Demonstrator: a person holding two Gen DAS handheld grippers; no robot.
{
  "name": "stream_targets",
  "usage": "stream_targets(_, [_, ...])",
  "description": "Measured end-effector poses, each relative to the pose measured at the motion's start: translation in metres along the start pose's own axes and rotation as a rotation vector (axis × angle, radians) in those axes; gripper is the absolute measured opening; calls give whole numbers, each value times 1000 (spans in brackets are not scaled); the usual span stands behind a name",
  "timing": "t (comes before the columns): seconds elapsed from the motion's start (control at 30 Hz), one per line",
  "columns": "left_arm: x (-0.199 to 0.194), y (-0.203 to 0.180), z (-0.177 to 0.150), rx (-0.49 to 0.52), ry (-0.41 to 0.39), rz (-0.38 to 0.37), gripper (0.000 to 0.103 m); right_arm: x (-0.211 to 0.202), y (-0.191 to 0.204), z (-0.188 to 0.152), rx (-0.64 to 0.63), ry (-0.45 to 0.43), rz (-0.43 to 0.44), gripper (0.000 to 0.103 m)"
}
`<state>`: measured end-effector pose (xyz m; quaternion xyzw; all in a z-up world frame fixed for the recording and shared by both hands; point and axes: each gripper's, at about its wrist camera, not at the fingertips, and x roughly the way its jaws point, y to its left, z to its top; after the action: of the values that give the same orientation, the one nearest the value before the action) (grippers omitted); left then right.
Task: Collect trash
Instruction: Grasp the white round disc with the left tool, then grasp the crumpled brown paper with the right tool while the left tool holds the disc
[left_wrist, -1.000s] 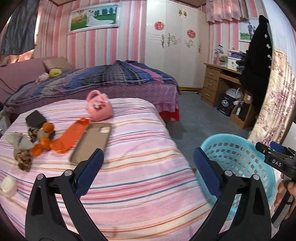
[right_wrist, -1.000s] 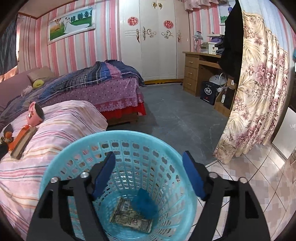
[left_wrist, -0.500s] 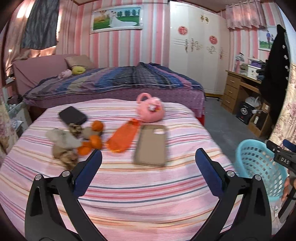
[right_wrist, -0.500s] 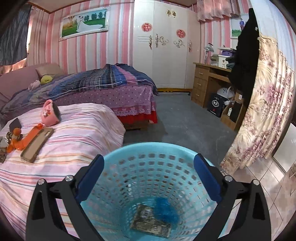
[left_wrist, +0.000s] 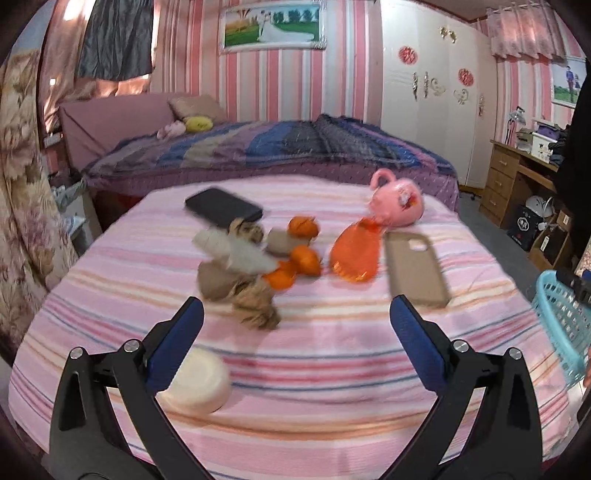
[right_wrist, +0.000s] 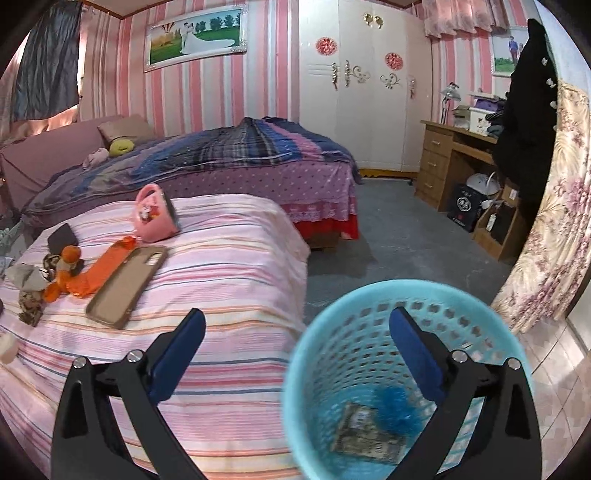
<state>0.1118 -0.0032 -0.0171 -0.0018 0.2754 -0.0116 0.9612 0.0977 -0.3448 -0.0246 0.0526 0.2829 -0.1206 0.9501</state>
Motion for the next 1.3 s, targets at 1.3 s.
stream_targets(1.3, [43, 59, -41, 20, 244, 20, 61, 23, 105, -20, -84, 76, 45, 97])
